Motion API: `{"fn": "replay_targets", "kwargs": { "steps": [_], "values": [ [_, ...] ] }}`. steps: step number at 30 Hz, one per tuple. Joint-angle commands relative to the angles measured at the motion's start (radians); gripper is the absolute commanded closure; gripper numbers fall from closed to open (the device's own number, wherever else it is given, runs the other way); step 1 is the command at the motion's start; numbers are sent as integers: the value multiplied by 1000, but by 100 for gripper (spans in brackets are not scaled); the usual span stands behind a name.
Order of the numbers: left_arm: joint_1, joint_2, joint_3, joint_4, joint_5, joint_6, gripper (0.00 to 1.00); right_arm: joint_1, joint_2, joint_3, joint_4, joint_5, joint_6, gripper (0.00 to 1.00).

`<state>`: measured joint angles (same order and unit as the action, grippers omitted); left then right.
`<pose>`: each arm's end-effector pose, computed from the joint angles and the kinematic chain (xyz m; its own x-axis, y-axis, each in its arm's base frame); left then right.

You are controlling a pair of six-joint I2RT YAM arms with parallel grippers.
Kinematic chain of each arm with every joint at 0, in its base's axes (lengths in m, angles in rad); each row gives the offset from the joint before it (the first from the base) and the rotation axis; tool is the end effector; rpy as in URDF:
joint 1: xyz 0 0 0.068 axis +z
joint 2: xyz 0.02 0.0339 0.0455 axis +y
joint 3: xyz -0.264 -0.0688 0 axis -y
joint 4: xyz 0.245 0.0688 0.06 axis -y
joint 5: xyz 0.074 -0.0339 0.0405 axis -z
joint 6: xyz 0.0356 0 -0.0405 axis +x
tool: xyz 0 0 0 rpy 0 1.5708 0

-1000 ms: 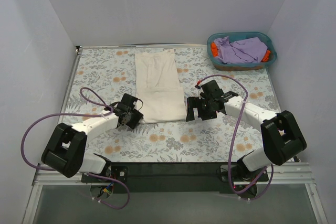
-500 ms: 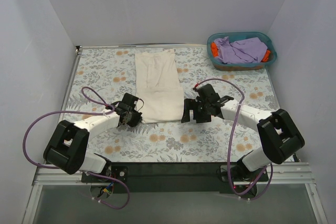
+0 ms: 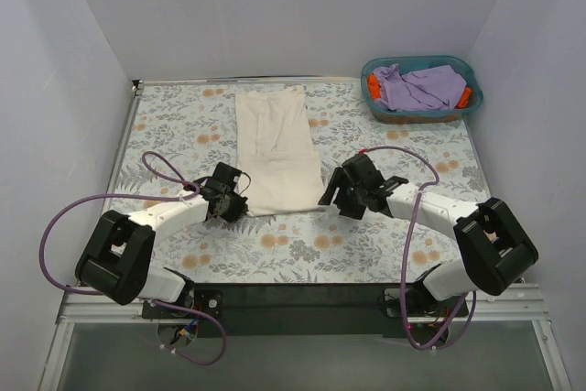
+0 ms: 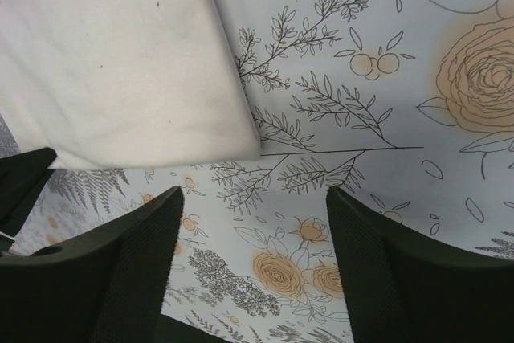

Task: Fold and stack the t-shirts
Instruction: Fold the tshirt

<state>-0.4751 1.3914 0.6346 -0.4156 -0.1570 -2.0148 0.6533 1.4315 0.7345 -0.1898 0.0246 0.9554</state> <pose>0.2111 -0.1023 0.1481 -0.0072 -0.9993 0.0365 -0.9110 -0.0085 -0.4122 0.2221 0.1689 0.1787 -0.8414 0.3840 -0.3803 0.1589 0.8484 0.5050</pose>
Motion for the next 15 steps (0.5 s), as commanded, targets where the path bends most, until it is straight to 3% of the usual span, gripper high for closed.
{"fn": "replay_targets", "kwargs": {
  "steps": [1,2,3,15],
  "values": [
    [-5,3,-23,-129,14,-48,100,35,27,25,26,69,153,38],
    [-5,-2,-23,-126,16,-42,100,43,38,34,17,75,170,39],
    [-5,-3,-23,-123,17,-38,100,52,50,43,7,84,205,45],
    [-3,-57,-46,-107,20,16,100,108,168,134,-103,163,390,50]
  ]
}}
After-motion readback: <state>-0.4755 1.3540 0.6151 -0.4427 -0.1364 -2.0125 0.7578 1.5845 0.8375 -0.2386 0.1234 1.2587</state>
